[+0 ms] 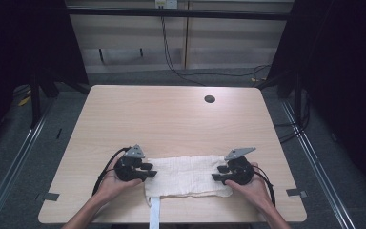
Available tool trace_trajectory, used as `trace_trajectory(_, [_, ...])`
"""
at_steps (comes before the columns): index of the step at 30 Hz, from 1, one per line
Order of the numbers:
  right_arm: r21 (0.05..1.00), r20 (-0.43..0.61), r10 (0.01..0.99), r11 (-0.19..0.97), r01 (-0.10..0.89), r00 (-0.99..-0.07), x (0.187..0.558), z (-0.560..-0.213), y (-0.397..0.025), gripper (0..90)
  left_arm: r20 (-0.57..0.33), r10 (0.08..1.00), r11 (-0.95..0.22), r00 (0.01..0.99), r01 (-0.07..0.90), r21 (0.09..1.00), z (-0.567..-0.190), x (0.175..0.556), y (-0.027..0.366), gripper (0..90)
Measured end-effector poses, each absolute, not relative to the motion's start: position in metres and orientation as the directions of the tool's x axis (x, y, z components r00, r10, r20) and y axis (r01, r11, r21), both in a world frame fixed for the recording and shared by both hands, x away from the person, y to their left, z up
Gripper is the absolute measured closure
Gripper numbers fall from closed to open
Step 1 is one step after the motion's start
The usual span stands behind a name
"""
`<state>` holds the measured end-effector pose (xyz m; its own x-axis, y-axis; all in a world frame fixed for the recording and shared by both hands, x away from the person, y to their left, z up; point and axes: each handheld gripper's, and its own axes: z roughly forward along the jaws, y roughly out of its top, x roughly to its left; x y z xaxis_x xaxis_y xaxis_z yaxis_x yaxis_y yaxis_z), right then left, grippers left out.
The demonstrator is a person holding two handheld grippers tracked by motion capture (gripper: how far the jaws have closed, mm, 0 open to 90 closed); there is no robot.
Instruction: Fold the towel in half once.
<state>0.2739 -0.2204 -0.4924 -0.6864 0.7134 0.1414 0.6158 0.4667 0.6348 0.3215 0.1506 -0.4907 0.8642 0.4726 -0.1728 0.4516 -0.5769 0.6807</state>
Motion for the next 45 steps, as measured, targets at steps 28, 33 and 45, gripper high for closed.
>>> trace_trajectory(28, [0.669,0.154,0.513,0.575,0.471,-0.845,0.277,-0.461,-0.130,53.1,-0.223,0.534,-0.480,0.815,0.510,0.714,-0.483,0.363,0.138,52.7])
trace_trajectory(33, [0.675,0.189,0.441,0.591,0.442,-0.877,0.282,-0.466,-0.090,57.0,-0.235,0.551,-0.466,0.801,0.529,0.709,-0.483,0.365,0.145,50.1])
trace_trajectory(45, [0.629,0.155,0.394,0.668,0.398,-0.906,0.281,-0.491,-0.049,47.2,-0.206,0.573,-0.481,0.793,0.529,0.699,-0.487,0.363,0.155,48.9])
